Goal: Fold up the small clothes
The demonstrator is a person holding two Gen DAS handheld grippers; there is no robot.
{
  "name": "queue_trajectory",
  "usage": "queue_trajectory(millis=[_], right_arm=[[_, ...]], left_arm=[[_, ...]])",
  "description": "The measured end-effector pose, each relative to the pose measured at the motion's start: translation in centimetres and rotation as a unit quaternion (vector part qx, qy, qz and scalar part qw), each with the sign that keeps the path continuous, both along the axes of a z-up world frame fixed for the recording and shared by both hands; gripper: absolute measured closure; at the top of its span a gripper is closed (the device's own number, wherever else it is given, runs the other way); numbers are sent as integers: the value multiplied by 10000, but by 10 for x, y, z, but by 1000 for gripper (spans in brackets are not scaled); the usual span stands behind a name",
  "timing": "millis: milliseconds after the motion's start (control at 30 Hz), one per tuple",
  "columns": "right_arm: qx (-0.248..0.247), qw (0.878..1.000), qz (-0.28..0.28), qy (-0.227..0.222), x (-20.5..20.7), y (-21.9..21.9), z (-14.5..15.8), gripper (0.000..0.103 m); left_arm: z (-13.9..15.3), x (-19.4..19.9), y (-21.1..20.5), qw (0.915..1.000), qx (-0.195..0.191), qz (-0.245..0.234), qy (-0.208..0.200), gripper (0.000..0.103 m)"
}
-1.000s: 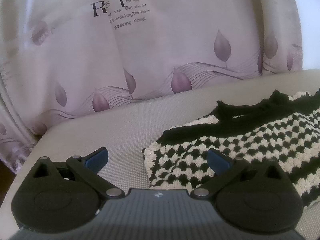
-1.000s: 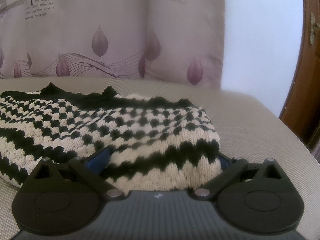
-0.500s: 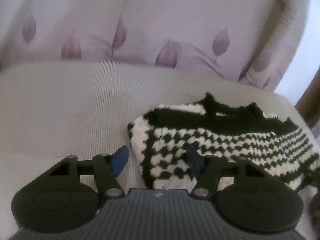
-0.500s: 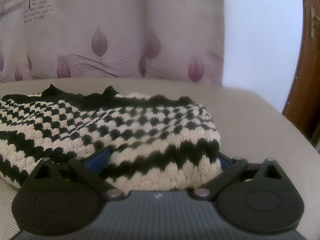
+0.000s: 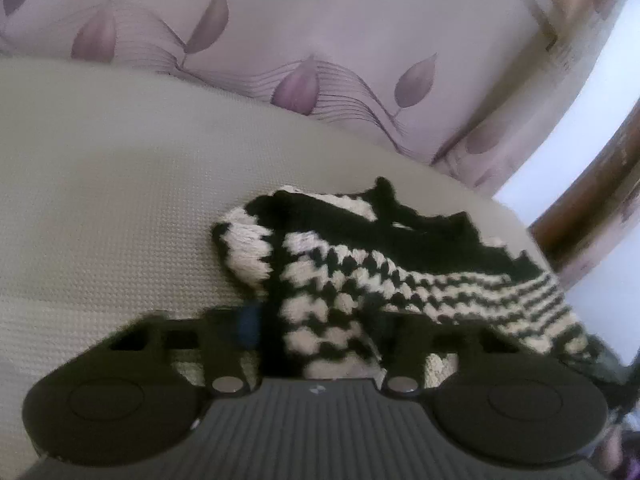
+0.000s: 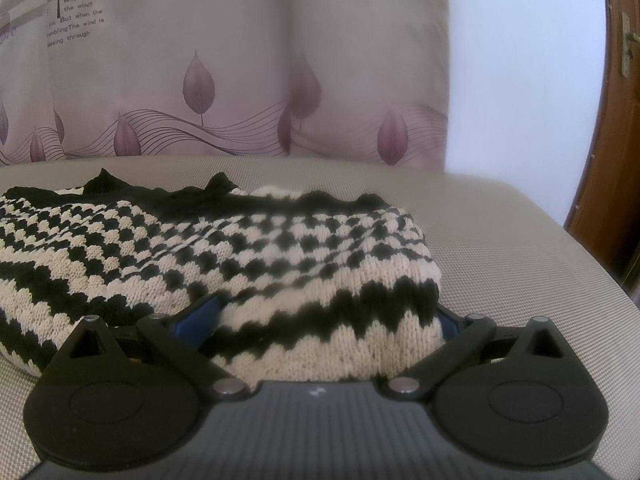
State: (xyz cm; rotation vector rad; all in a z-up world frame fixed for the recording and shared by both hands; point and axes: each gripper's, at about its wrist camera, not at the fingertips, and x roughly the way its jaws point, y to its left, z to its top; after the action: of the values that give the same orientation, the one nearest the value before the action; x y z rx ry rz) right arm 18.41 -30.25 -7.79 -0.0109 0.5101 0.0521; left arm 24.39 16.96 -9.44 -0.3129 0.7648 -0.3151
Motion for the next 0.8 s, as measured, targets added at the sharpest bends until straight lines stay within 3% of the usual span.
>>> queue_trajectory(millis=[167,333,567,800], right_arm=[[56,10000,19,-9,0,-2,1,0],[403,9990,165,-89,-3,-12,2,0],[1167,9917,463,-294,-11,-31,4,0],[1506,9861,561,-428,-16,-37,5,0]], left_arm=[[-2,-6,-4,9991,-266,316,-126,77],[26,-14,-27,9957,-672,617,-188,78],[77,-18,-99,9965,-673,416,-273,79],[73,-9,-171,9940,-1044,318,75,81]])
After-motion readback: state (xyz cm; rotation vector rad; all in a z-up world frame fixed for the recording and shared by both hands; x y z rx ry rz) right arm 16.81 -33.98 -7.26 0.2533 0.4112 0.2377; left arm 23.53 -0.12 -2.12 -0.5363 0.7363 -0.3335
